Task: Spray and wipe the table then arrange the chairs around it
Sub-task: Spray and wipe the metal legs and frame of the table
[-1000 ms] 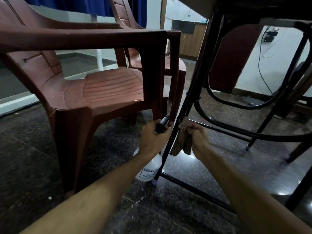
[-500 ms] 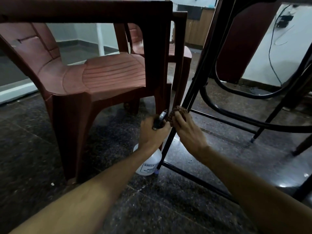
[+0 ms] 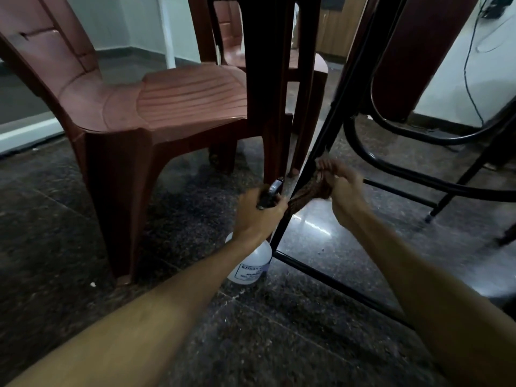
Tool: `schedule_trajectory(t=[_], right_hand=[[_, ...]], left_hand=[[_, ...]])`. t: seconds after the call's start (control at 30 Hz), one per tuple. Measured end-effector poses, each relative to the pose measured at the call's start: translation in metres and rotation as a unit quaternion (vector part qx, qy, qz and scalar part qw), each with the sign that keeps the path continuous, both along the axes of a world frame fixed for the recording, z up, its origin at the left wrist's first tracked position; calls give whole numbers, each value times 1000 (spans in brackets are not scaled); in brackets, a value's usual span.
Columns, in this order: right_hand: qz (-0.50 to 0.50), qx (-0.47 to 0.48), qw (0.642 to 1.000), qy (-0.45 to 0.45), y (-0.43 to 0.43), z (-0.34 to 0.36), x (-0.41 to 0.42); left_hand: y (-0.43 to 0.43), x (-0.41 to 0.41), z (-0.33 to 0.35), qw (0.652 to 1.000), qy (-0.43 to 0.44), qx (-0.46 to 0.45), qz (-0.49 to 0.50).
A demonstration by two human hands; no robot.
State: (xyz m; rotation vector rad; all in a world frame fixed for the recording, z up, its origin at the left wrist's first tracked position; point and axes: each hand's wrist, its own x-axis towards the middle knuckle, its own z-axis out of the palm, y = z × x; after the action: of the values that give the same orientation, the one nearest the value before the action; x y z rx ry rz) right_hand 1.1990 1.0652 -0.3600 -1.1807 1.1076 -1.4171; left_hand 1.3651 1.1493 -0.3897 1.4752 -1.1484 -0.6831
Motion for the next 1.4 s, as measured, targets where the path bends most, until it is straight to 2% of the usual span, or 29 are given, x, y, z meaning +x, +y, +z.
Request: schedule_trajectory(t=[0.07, 0.13, 0.17, 0.3, 0.4, 0.47, 0.53, 0.57, 0.6, 0.67, 0.73, 0.8, 0.9, 0.93, 0.97, 1.0, 1.07, 1.1, 1.17, 1.2, 1.23, 1.27, 1.3, 1.33, 1.37, 1.4], right_hand=[[86, 33, 993, 74, -9, -2, 7], [176, 98, 968, 149, -7, -24, 4], [198, 118, 960, 157, -8, -34, 4], [123, 107, 985, 56, -20, -40, 17], [131, 129, 972, 146, -5, -68, 20], [108, 141, 968, 175, 13, -97, 13], [-17, 71, 979, 190, 29, -109, 8], [-88, -14, 971, 221, 35, -111, 9], [-132, -114, 946, 274, 43, -107, 12], [-137, -305, 863, 380, 50, -101, 24], [-115, -409, 770, 476, 43, -96, 34], [-104, -433, 688, 573, 32, -101, 35], [-24, -450, 541, 710, 35, -131, 31], [16, -452, 508, 733, 41, -137, 32], [41, -454, 495, 739, 44, -137, 33], [41, -452, 508, 732, 44, -131, 36], [-1, -433, 566, 702, 38, -113, 45], [-21, -418, 582, 697, 35, -108, 47], [9, -423, 559, 713, 36, -118, 44], [57, -427, 534, 727, 38, -130, 38], [103, -418, 526, 734, 44, -140, 34], [124, -406, 554, 716, 53, -145, 30], [126, -365, 643, 661, 62, -146, 27], [86, -317, 758, 564, 67, -142, 26], [35, -216, 876, 429, 66, -134, 24], [-63, -139, 937, 314, 60, -124, 23]], left_hand=[[1, 2, -4, 1000, 13, -1, -14], [4, 6, -9, 1000, 11, -3, -29], [5, 8, -12, 999, 10, -5, -32], [8, 17, -24, 999, 7, 0, -33], [10, 20, -36, 1000, 12, 13, -24], [14, 22, -45, 999, 6, 36, -19], [15, 25, -55, 998, 9, 54, -12], [16, 27, -60, 998, 12, 60, -8], [15, 28, -63, 998, 15, 63, -3], [15, 28, -67, 998, 9, 65, 2], [16, 27, -71, 998, 2, 66, -1], [16, 26, -72, 998, 0, 66, -1], [15, 30, -72, 998, 7, 66, -3], [15, 31, -72, 998, 11, 64, -3], [15, 31, -72, 998, 11, 61, -5], [16, 31, -72, 998, 8, 61, -6], [17, 30, -71, 998, 4, 60, -9], [18, 31, -73, 998, 5, 59, -10], [19, 31, -77, 998, 10, 60, -11], [21, 32, -76, 998, 9, 61, -10], [24, 33, -76, 998, 9, 64, -11], [26, 34, -75, 998, 12, 68, -14], [28, 35, -74, 997, 17, 72, -17], [28, 37, -74, 997, 22, 73, -20], [28, 38, -74, 997, 24, 72, -21], [27, 38, -74, 997, 21, 69, -22]])
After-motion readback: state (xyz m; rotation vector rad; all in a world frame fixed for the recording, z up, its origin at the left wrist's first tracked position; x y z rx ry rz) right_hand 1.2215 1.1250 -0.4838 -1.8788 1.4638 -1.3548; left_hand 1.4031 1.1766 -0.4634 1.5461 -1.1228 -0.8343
